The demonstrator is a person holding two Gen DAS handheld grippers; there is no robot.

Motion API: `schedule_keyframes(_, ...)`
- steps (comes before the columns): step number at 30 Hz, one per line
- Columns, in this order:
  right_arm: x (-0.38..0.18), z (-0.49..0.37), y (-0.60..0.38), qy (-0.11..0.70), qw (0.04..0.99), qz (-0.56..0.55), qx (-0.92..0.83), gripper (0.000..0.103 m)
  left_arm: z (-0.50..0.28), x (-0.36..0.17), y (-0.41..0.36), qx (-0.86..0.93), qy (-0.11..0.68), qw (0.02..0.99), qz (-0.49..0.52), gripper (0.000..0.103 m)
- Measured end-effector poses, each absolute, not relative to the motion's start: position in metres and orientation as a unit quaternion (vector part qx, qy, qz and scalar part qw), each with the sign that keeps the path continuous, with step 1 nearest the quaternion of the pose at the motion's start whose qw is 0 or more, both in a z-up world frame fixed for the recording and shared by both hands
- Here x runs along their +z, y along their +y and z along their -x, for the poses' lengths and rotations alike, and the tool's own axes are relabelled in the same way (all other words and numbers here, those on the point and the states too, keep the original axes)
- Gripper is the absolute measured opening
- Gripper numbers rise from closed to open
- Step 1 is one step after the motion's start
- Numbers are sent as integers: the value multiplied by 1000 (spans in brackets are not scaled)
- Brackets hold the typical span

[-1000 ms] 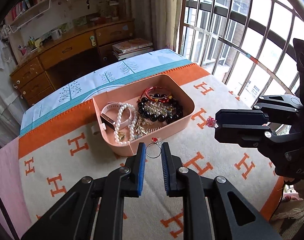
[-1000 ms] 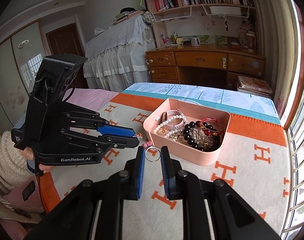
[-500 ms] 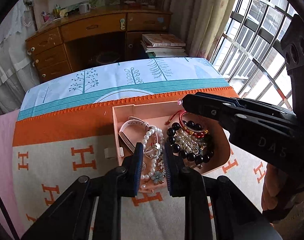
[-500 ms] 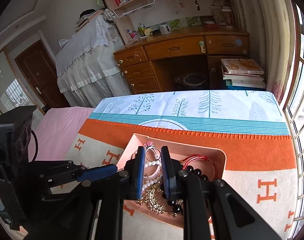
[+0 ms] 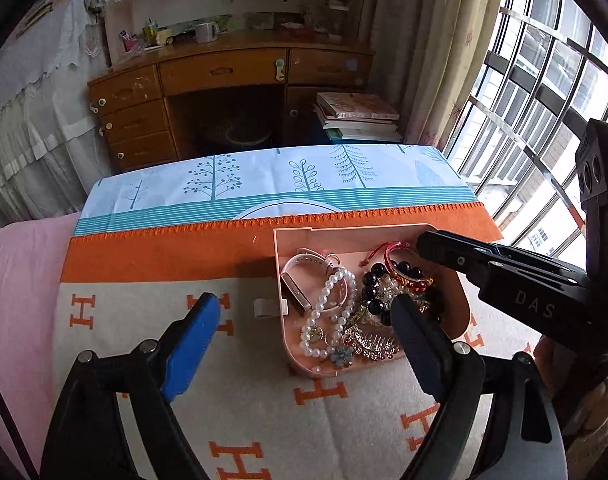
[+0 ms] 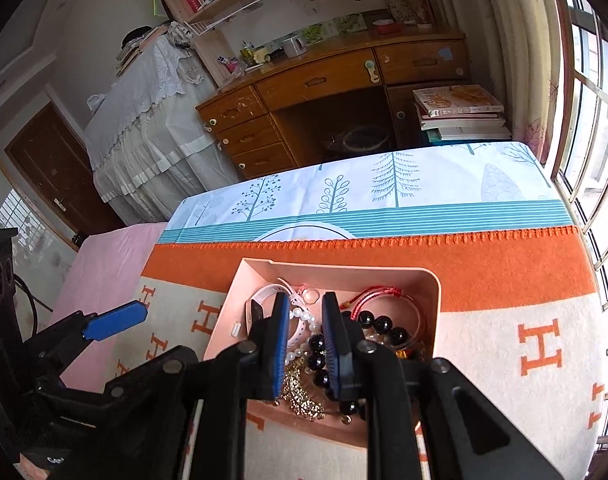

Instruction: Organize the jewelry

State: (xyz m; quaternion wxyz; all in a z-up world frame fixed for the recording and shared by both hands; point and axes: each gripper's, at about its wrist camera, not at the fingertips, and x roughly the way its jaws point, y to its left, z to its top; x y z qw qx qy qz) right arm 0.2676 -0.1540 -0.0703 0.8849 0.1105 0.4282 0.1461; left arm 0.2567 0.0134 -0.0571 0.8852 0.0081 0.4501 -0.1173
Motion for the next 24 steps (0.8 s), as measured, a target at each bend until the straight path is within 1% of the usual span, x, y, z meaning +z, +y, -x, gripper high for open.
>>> schedule_keyframes(2, -63, -256, -156, 425, 890, -104, 131, 25, -246, -49, 14, -109, 449, 887, -5, 90)
schedule_keyframes(6, -53, -227, -160, 419, 895, -102, 115, 30, -222, -39, 20, -92, 449, 889, 11, 91)
schedule_keyframes(8, -51, -214, -163, 418, 896, -104, 110, 35, -208, -34, 22, -80, 446, 891, 14, 91)
schedule_keyframes(10, -49, -200, -166, 419, 896, -107, 98, 37, -195, -28, 24, -61, 441, 895, 14, 93)
schedule_keyframes(11, -48, -193, -167, 420, 896, -108, 91, 38, -189, -26, 25, -54, 439, 897, 15, 101)
schedule_keyframes(12, -48, -186, -168, 422, 896, -108, 86, 38, -180, -23, 26, -51, 435, 899, 18, 102)
schedule_keyframes(15, -46, -162, -171, 423, 896, -108, 86, 38, -156, -16, 28, -51, 421, 905, 27, 102)
schedule_keyframes(18, -45, -139, -172, 419, 899, -99, 82, 42, -134, -13, 27, -48, 415, 908, 33, 102)
schedule_keyframes(24, -41, -96, -174, 400, 909, -95, 72, 44, -108, -16, 21, -20, 424, 905, 25, 102)
